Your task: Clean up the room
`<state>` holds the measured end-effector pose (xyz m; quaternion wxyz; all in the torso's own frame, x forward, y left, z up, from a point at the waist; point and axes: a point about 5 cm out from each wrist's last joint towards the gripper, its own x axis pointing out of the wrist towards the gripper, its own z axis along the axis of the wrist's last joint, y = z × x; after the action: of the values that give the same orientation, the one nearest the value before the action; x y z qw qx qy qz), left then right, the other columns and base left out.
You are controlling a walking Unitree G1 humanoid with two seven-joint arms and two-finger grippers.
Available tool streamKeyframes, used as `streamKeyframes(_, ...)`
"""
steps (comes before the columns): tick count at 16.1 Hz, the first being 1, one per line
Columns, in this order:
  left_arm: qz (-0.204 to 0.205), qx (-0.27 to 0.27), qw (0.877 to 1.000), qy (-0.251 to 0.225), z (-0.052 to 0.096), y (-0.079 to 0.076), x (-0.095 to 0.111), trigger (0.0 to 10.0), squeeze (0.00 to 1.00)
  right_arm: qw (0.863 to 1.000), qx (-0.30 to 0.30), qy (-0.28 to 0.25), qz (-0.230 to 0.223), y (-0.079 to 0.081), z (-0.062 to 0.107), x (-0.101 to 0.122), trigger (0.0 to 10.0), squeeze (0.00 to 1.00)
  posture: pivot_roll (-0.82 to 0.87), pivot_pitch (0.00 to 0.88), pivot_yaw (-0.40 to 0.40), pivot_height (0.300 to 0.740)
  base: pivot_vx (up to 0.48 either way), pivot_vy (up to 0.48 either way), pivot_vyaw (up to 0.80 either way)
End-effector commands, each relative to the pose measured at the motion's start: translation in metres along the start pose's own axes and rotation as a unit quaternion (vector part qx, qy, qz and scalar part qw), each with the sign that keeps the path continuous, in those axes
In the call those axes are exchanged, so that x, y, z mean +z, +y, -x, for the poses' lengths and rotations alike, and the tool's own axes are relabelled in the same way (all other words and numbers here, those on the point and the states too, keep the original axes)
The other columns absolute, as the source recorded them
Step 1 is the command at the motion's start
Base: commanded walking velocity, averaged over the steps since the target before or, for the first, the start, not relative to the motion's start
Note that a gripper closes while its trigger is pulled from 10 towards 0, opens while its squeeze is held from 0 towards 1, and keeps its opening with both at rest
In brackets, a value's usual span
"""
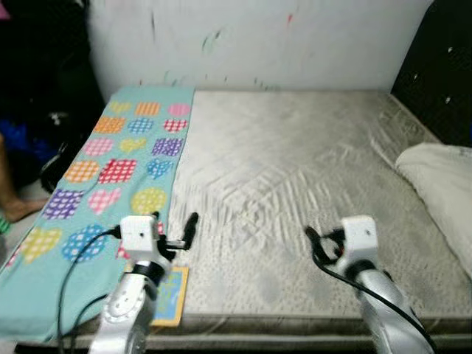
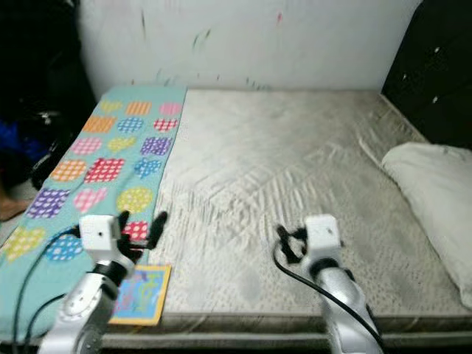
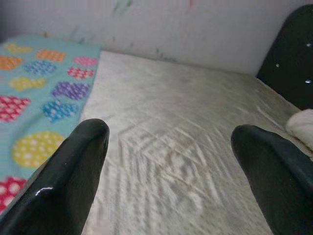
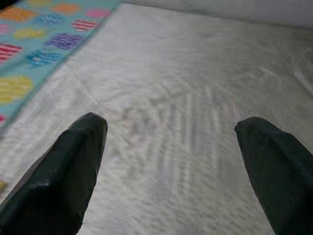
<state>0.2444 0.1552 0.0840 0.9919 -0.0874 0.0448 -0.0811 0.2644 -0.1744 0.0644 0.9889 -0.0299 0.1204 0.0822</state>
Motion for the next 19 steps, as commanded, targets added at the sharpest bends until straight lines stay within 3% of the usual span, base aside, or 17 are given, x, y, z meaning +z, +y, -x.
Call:
streamKeyframes(1,-0.022,0.011,1.0,0.002,0.0,0.004,-0.001,10.0,0.0,1.0,0.012,-0.01,0.003,0.003,-0.001,0.004,10.0,0.0,-0.08,0.0,-0.018,0.74,0.0,0.0,0.0)
streamKeyframes(3,-0.081,-0.007,0.997,0.019,0.01,0.014,-0.005,10.0,0.0,0.999,0.041,0.019,0.007,0.008,0.002,-0.006,10.0,0.0,-0.06,0.0,-0.019,0.74,0.0,0.0,0.0)
streamKeyframes(4,-0.1,-0.009,0.994,0.029,0.016,0.021,-0.007,10.0,0.0,0.997,0.046,0.044,0.031,0.006,0.004,-0.014,10.0,0.0,-0.06,0.0,-0.02,0.74,0.0,0.0,0.0)
streamKeyframes(5,-0.119,-0.004,0.992,0.045,0.022,0.033,-0.011,10.0,0.0,0.994,0.032,0.08,0.074,-0.005,0.004,-0.026,10.0,0.0,-0.05,0.0,-0.021,0.74,0.0,0.0,0.0)
streamKeyframes(7,-0.139,0.004,0.989,0.048,0.02,0.041,-0.015,10.0,0.0,0.992,0.007,0.103,0.071,-0.015,0.0,-0.031,10.0,0.0,-0.05,0.0,-0.022,0.74,0.0,0.0,0.0)
streamKeyframes(8,-0.129,0.014,0.99,0.051,0.015,0.043,-0.017,10.0,0.0,0.986,-0.007,0.107,0.131,-0.017,-0.004,-0.033,10.0,0.0,-0.07,0.0,-0.015,0.74,0.0,0.0,0.0)
streamKeyframes(9,-0.125,0.018,0.991,0.054,0.007,0.044,-0.021,10.0,0.0,0.979,-0.018,0.125,0.162,-0.018,-0.009,-0.036,10.0,0.0,-0.07,0.0,-0.012,0.74,0.0,0.0,0.0)
streamKeyframes(11,-0.084,0.033,0.993,0.078,-0.001,0.044,-0.031,10.0,0.0,0.979,-0.003,0.137,0.151,-0.014,-0.011,-0.039,10.0,0.0,-0.1,0.0,0.003,0.74,0.0,0.0,0.0)
streamKeyframes(13,-0.005,0.078,0.993,0.09,-0.014,0.054,-0.033,10.0,0.0,0.991,0.008,0.091,0.1,-0.009,-0.022,-0.026,10.0,0.0,-0.1,0.0,0.001,0.74,0.0,0.0,0.0)
streamKeyframes(14,0.014,0.082,0.99,0.113,-0.018,0.059,-0.037,10.0,0.0,0.993,0.013,0.083,0.08,-0.007,-0.028,-0.021,10.0,0.0,-0.1,0.0,-0.002,0.74,0.0,0.0,0.0)
streamKeyframes(15,0.024,0.07,0.99,0.12,-0.023,0.06,-0.04,10.0,0.0,0.994,0.015,0.073,0.081,-0.004,-0.036,-0.015,10.0,0.0,-0.1,0.0,-0.009,0.74,0.0,0.0,0.0)
streamKeyframes(17,-0.008,0.03,0.988,0.154,-0.028,0.054,-0.05,10.0,0.0,0.996,0.014,0.072,0.06,0.001,-0.048,-0.007,10.0,0.0,-0.09,0.0,-0.028,0.74,0.0,0.0,0.0)
streamKeyframes(19,-0.009,0.008,0.983,0.183,-0.031,0.042,-0.065,10.0,0.0,0.992,0.048,0.095,0.072,0.014,-0.055,-0.015,10.0,0.0,-0.08,0.0,-0.034,0.74,0.0,0.0,0.0)
